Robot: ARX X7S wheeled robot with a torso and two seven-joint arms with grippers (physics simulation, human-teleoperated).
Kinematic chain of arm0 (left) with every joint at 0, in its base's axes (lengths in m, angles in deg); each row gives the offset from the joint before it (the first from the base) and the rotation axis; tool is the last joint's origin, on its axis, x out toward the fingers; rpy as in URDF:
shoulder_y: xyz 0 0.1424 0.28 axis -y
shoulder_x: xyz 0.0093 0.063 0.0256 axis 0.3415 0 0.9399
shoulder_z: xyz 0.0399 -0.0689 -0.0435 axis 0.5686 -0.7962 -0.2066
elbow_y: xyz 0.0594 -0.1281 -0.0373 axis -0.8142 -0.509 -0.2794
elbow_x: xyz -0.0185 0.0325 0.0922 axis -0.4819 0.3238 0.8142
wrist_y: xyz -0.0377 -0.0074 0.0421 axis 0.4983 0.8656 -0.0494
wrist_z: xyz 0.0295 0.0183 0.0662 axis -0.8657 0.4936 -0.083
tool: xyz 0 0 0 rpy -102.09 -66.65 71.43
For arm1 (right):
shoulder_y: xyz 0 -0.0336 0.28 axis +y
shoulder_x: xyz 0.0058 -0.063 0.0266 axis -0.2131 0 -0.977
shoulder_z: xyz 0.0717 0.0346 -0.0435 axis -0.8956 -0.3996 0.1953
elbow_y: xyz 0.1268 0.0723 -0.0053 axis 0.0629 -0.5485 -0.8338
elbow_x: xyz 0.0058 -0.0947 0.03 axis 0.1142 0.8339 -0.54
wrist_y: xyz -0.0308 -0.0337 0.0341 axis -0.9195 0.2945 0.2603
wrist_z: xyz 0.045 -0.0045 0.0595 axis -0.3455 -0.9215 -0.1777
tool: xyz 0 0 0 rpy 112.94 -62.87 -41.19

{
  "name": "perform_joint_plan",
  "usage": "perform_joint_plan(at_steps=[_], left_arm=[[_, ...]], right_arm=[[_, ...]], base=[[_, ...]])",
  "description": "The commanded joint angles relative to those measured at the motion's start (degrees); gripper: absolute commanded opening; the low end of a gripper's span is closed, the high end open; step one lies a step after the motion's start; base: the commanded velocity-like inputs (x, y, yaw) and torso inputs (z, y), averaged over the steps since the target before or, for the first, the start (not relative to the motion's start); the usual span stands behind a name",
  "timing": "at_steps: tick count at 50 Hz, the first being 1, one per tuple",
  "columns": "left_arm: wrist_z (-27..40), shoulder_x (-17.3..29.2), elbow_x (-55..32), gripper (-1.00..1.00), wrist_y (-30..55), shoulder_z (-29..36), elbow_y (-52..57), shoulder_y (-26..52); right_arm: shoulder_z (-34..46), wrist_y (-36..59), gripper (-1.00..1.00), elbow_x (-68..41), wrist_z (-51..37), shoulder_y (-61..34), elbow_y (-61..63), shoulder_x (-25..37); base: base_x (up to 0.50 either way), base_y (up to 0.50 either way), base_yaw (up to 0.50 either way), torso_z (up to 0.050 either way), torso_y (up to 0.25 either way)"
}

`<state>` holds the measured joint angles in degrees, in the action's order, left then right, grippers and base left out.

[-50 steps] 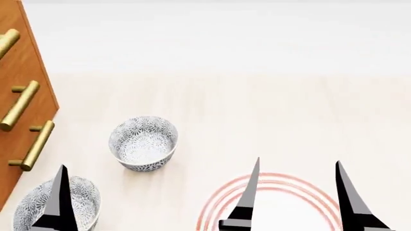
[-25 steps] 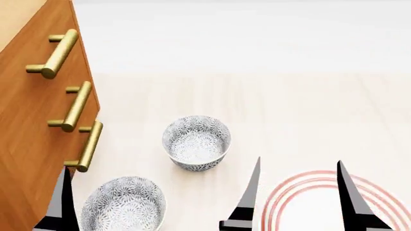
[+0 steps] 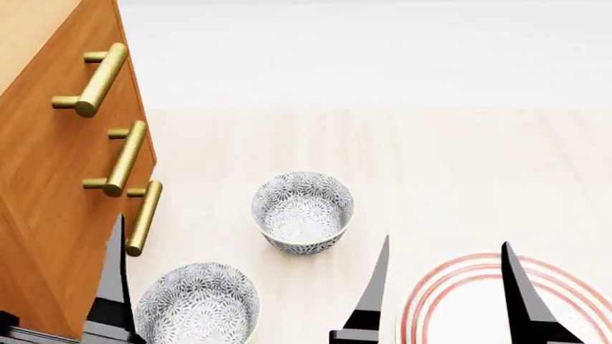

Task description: Open the top drawer of the cabinet.

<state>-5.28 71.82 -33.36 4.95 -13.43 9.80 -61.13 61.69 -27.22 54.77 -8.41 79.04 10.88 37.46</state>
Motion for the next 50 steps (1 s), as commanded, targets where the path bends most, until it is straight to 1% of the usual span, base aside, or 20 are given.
perform_joint_plan(at_steps=[1, 3, 4, 8, 11, 18, 23, 28, 29, 31, 33, 36, 37, 46, 50], left_arm=[[-2.0, 4.0, 15.5, 1.00, 7.8, 11.4, 1.4, 12.8], [-2.5, 4.5, 17.3, 1.00, 8.3, 13.3, 1.0, 14.3], [-2.4, 5.2, 20.9, 1.00, 9.3, 16.0, 0.2, 16.2], [-3.7, 5.0, 23.0, 1.00, 11.7, 18.0, -0.8, 18.8], [-4.2, 6.1, 26.8, 1.00, 12.0, 21.5, -3.2, 21.6], [-6.3, 6.2, 29.8, 1.00, 13.0, 24.7, -7.2, 26.6], [-7.9, 5.8, 29.6, 1.00, 13.7, 25.0, -9.6, 28.9], [-8.6, 5.8, 29.4, 1.00, 13.6, 25.4, -14.9, 31.5], [-8.8, 6.0, 30.8, 1.00, 14.1, 26.5, -15.7, 32.4], [-9.2, 6.0, 30.4, 1.00, 13.5, 26.8, -17.1, 33.0], [-10.3, 6.6, 31.6, 1.00, 13.7, 28.8, -18.8, 34.3], [-10.8, 6.6, 31.0, 1.00, 12.9, 29.3, -20.6, 34.9], [-10.4, 6.9, 31.2, 1.00, 11.4, 29.9, -21.9, 35.4], [-12.2, 6.1, 30.5, 1.00, 11.4, 30.8, -28.7, 38.7], [-13.2, 5.7, 30.8, 1.00, 12.6, 31.6, -31.2, 39.7]], right_arm=[[-0.6, -1.2, 1.00, -0.6, 1.0, 0.0, -0.8, -0.1], [-0.6, -1.4, 1.00, -0.8, 1.0, -0.1, -1.1, 0.0], [-0.5, -1.3, 1.00, -0.8, 0.9, -0.1, -0.9, 0.0], [-0.5, -1.7, 1.00, -1.0, 0.7, 0.0, -1.1, 0.2], [-0.5, -1.7, 1.00, -1.2, 0.5, 0.1, -0.9, 0.4], [-0.2, -1.4, 1.00, -1.4, 0.1, 0.0, -0.9, 0.7], [0.2, -1.6, 1.00, -1.4, -0.1, -0.1, -1.1, 0.9], [0.5, -1.3, 1.00, -1.4, -0.4, -0.1, -0.3, 1.2], [0.4, -1.2, 1.00, -1.6, -0.5, -0.1, -0.1, 1.2], [0.2, -1.1, 1.00, -1.8, -0.7, -0.1, -0.1, 1.3], [0.0, -1.1, 1.00, -2.1, -0.8, -0.1, 0.1, 1.4], [-0.1, -1.3, 1.00, -2.2, -1.0, 0.1, 0.2, 1.6], [0.0, -1.1, 1.00, -2.1, -1.1, 0.1, 0.5, 1.6], [0.2, -1.6, 1.00, -2.3, -1.4, -0.2, -0.8, 1.7], [0.3, -1.9, 1.00, -2.5, -1.5, 0.0, -0.7, 2.0]], base=[[0.00, 0.00, 0.00, 0.000, 0.000], [0.00, 0.00, 0.00, 0.000, 0.000], [0.00, 0.00, 0.00, 0.000, 0.000], [0.00, 0.00, 0.00, 0.000, 0.000], [0.00, 0.00, 0.00, 0.000, 0.000], [0.00, 0.00, 0.00, 0.000, 0.000], [0.00, 0.00, 0.00, 0.000, 0.000], [0.00, 0.00, 0.00, 0.000, 0.000], [0.00, 0.00, 0.00, 0.000, 0.000], [0.00, 0.00, 0.00, 0.000, 0.000], [0.00, 0.00, 0.00, 0.000, 0.000], [0.00, 0.00, 0.00, 0.000, 0.000], [0.00, 0.00, 0.00, 0.000, 0.000], [0.00, 0.00, 0.00, 0.000, 0.000], [0.00, 0.00, 0.00, 0.000, 0.000]])
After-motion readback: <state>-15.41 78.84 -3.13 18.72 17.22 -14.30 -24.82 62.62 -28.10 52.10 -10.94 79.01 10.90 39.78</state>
